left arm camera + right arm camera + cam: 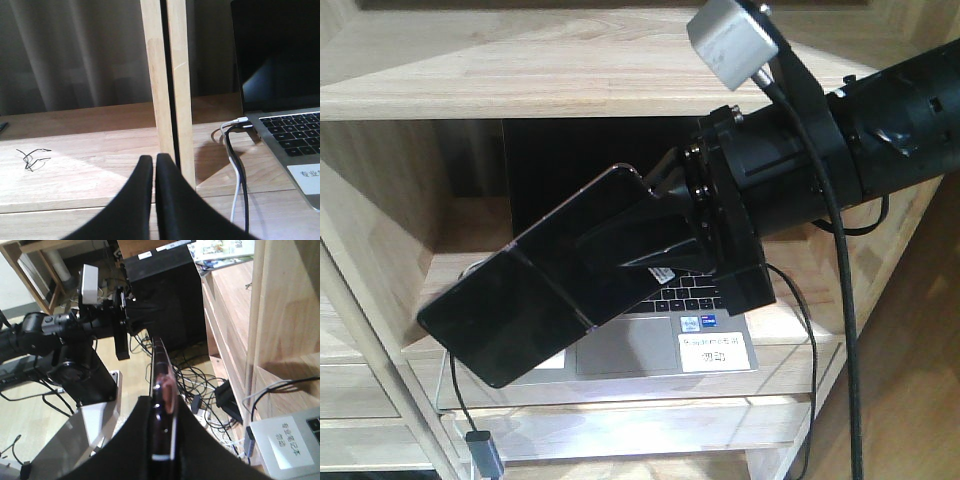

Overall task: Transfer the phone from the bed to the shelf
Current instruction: 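Raise the phone with the right gripper above the laptop shelf, then lower the phone onto the upper shelf board and open the right gripper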

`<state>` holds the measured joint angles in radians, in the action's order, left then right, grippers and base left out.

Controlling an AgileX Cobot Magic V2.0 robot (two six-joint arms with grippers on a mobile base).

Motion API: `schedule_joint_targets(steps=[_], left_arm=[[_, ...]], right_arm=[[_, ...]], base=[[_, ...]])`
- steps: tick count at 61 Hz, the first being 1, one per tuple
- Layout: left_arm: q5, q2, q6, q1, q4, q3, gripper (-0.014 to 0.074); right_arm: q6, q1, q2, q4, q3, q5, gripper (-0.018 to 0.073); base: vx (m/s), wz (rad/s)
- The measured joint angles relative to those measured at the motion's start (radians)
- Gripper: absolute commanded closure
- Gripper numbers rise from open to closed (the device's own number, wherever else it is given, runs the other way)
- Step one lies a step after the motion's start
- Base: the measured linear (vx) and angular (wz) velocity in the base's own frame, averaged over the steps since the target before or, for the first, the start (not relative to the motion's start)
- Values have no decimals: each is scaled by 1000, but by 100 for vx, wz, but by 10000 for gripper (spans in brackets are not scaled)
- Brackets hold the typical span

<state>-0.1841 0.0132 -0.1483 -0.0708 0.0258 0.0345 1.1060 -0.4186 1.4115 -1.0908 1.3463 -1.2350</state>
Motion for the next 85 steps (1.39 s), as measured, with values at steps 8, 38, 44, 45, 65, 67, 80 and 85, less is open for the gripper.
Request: schedule_joint_targets(steps=[8, 38, 44, 45, 65, 67, 80, 85], left_arm=[[0, 0, 0, 0, 0, 0, 595], [0, 0, 0, 0, 0, 0, 595], [0, 0, 0, 0, 0, 0, 595], [0, 0, 0, 0, 0, 0, 595], [0, 0, 0, 0, 0, 0, 595], [0, 0, 0, 0, 0, 0, 595], [0, 0, 0, 0, 0, 0, 595], [0, 0, 0, 0, 0, 0, 595]], right_arm=[[0, 0, 0, -12, 0, 0, 562], [-1, 0, -33, -47, 103, 67, 562], [-10, 0, -37, -47, 150, 130, 562], [-11, 0, -37, -47, 155, 139, 562], [-22, 0, -18, -50, 266, 374, 562], [-22, 0, -7, -54, 282, 386, 562], [-22, 0, 126, -82, 443, 397, 562], [-23, 0, 198, -96, 511, 397, 562]], base=[[0, 0], [0, 0], [0, 0], [0, 0], [0, 0], [0, 0], [0, 0], [0, 0]])
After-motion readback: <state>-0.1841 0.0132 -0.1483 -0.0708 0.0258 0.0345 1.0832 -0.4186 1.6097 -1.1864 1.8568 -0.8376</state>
